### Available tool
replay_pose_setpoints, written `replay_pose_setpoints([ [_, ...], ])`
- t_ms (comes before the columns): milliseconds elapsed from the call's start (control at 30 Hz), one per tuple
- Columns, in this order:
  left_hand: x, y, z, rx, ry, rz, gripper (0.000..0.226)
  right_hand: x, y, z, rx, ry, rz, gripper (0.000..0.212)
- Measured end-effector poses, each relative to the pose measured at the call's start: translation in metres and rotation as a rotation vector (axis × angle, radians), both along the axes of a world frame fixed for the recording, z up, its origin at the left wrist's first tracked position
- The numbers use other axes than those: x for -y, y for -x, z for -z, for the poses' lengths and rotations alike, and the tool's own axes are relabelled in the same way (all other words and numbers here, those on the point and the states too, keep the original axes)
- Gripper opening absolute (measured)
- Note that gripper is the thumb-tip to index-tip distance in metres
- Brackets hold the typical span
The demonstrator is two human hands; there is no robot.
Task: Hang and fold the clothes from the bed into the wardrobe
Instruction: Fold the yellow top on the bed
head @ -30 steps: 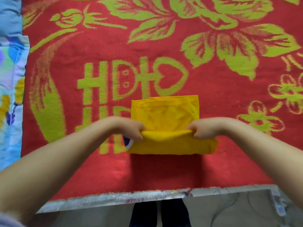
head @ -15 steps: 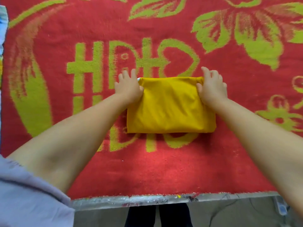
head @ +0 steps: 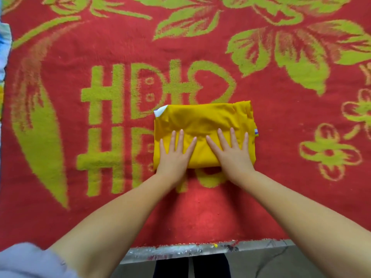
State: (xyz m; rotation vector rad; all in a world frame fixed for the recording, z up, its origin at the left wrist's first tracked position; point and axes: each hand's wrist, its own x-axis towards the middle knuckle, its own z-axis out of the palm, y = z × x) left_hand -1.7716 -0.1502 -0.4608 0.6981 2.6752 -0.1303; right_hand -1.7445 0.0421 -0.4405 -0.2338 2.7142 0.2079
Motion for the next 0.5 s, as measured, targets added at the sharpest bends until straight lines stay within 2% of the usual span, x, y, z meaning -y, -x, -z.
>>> replay_pose_setpoints([
  [100,-0.005,0.01,-0.016,0.067,0.031,-0.016,0.068,0.007,0.022,-0.016,0.072,0.025,0.08,0.064],
  [233,-0.007,0.037,-0.07,0.188,0.012,-0.058,0.067,0.005,0.048,-0.065,0.121,0.129,0.146,0.058],
  [500,-0.01,0.071,-0.228,0.084,0.008,-0.015,0.079,0.001,0.074,-0.22,0.038,0.211,0.175,0.067],
])
